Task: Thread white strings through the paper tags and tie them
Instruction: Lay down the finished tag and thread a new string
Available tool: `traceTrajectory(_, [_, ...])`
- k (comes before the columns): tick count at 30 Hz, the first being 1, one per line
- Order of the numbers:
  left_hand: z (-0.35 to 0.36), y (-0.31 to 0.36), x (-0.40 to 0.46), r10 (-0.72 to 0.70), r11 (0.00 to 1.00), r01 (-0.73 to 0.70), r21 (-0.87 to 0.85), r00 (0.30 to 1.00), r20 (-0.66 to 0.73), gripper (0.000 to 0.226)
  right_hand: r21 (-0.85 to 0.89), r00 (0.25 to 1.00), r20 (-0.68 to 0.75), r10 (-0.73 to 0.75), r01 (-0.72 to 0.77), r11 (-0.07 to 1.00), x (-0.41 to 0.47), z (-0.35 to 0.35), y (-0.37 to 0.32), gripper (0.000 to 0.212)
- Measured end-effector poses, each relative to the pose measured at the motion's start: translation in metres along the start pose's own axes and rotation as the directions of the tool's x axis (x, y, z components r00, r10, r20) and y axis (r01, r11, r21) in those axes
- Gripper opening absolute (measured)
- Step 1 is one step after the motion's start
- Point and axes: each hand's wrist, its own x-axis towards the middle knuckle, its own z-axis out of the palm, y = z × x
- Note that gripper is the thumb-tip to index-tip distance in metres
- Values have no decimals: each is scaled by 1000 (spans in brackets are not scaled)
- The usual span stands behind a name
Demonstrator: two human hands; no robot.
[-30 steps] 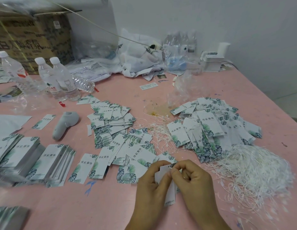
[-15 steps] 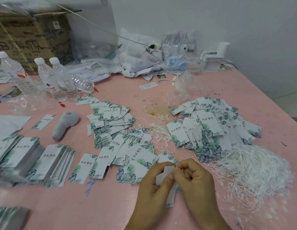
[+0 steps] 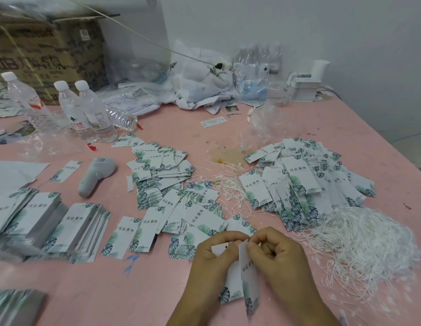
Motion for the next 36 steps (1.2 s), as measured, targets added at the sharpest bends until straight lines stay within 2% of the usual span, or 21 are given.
traceTrajectory(6, [-1, 0, 0, 59, 998, -56, 42, 996, -74, 19, 21, 993, 120, 16, -19, 1000, 2, -7, 1, 15])
traceTrajectory(9, [0, 0, -1, 95, 995, -94, 18, 991, -90, 20, 146, 986, 141, 85, -106, 984, 4, -7, -2, 13])
traceTrajectory(10, [-1, 1, -1, 106, 994, -106, 15, 989, -98, 21, 246, 979, 133, 152, -182, 952, 7, -8, -2, 17])
traceTrajectory(12, [-1, 0, -2, 97, 994, -102, -42, 991, -96, 24, 495, 944, 114, 310, -324, 806, 12, -12, 1, 27])
traceTrajectory(14, [-2, 1, -2, 72, 993, -80, -84, 993, -93, 27, 682, 907, 115, 406, -369, 632, 17, -17, 4, 28])
traceTrajectory(16, [-2, 1, -2, 59, 993, -68, -97, 994, -97, 29, 761, 902, 126, 414, -355, 542, 17, -19, 4, 25])
traceTrajectory(17, [-2, 1, -1, 52, 992, -63, -109, 994, -97, 30, 754, 913, 115, 392, -337, 564, 15, -18, 2, 23])
traceTrajectory(18, [-1, 0, 0, 45, 991, -56, -124, 995, -93, 30, 696, 934, 85, 347, -305, 650, 11, -16, -1, 20])
traceTrajectory(20, [-1, 0, 1, 35, 989, -47, -137, 996, -86, 31, 424, 978, 15, 206, -193, 885, 3, -10, -4, 19])
traceTrajectory(22, [-1, -2, 3, 43, 989, -55, -136, 995, -86, 30, 156, 999, -21, 32, -28, 987, -1, -3, -4, 19])
traceTrajectory(24, [-1, -2, 4, 61, 990, -72, -125, 994, -94, 29, 13, 994, -20, -109, 110, 994, -2, 2, -2, 20])
traceTrajectory(26, [-2, -2, 4, 73, 991, -84, -100, 992, -107, 28, -49, 987, -14, -160, 160, 986, -2, 5, -2, 18])
traceTrajectory(28, [-2, -3, 4, 87, 992, -95, -77, 991, -106, 30, -48, 988, -15, -157, 156, 987, -1, 5, -2, 7])
traceTrajectory(36, [0, -6, 4, 149, 985, -136, 106, 981, -128, 32, -118, 992, -45, -119, 113, 987, -2, 8, -3, 5])
